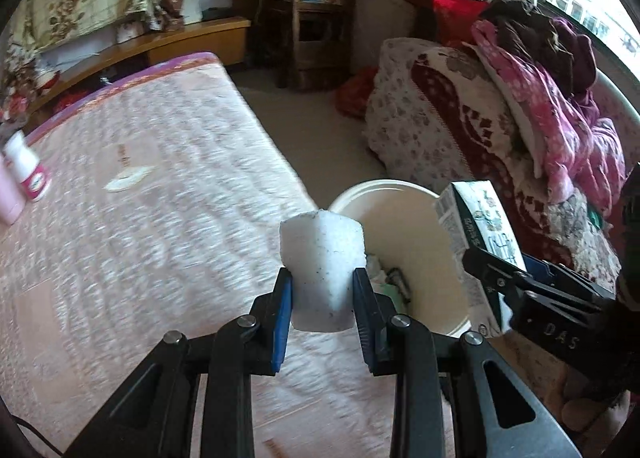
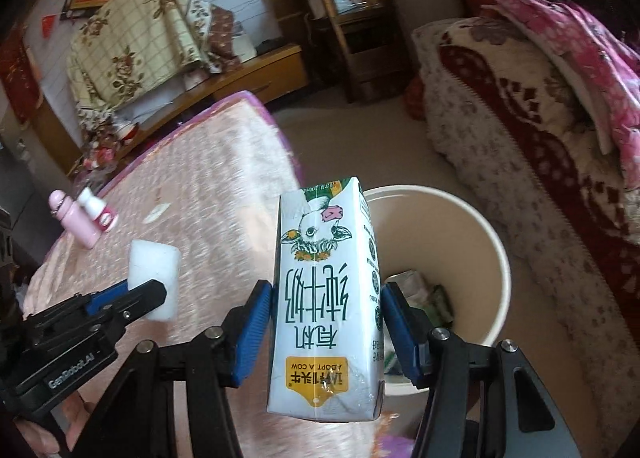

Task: Collect trash

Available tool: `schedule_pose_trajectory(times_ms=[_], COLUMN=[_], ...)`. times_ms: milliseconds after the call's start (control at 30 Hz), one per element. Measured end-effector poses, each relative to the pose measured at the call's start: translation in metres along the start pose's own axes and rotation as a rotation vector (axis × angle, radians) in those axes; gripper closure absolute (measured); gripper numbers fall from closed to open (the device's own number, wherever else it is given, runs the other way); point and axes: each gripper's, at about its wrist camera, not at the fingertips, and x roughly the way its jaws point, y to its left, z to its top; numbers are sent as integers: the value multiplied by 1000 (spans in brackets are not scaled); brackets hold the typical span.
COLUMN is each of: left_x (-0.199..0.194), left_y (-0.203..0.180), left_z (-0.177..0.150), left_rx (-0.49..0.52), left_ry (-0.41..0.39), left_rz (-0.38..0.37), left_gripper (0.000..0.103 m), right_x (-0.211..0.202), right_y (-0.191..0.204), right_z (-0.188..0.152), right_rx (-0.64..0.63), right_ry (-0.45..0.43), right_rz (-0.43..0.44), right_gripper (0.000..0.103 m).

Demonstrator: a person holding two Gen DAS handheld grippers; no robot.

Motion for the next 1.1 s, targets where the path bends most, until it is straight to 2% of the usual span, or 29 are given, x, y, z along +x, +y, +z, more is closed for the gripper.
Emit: schedule_pose_trajectory(times_ms=[200,367,800,867,967,1033,1100], left_x=[23,40,58,59,61,59,54], left_y=[-20,-33,-33,-33,-29,-26,-20], left_z=[11,13,14,16,16,16,14], left_rx=[-1,16,55,62,62,53,30], left_ry=[31,49,38,34,37,22,-13], left_rz=[-54,-64,-35,-32,-27,-28,-26], left_gripper=[72,71,67,64,55,33,25], right_x=[9,21,38,42,44,44,43], right_y=[-27,-51,-63,-65,-66,-66,-66], right_z=[7,5,-1,-1,-2,-2,-3], right_rx=[42,88,115,123,136,135,136], right_ry=[-15,-5,3,11,10,8,9], right_rz=[-47,-52,-76,-73,-74,-88,-86], right_gripper=[44,44,42,38,34,34,34])
